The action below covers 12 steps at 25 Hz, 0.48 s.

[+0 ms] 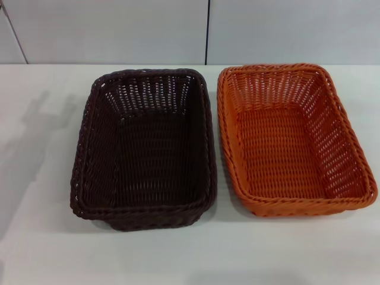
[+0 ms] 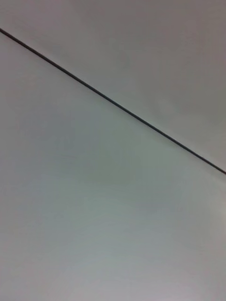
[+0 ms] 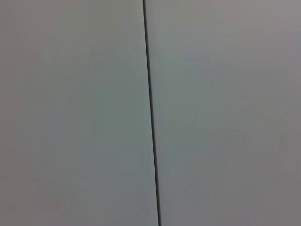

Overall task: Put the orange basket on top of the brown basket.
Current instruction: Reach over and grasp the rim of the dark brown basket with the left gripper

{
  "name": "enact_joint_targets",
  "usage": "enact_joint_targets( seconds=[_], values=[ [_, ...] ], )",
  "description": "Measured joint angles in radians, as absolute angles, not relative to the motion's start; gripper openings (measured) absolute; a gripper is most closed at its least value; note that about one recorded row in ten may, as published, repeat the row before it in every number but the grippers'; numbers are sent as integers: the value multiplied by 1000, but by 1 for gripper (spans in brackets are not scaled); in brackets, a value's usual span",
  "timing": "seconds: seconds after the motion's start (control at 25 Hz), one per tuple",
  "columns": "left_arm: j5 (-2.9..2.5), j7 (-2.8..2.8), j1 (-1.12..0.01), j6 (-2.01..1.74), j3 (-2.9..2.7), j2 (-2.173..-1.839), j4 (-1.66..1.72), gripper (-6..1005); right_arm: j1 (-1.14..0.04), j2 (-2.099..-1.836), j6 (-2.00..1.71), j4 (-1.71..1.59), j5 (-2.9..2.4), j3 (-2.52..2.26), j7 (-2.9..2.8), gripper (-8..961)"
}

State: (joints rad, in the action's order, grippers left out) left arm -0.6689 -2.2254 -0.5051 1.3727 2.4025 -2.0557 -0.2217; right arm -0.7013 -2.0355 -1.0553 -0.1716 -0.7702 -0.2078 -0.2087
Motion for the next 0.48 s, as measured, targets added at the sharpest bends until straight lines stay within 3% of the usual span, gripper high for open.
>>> enact_joint_targets(
  seconds=[0.48],
  values=[
    [-669,-2223,-505,1351,2396,-2054,-235,744,-705,-2029,-1017,-170,-770,-207,-208,585]
  ],
)
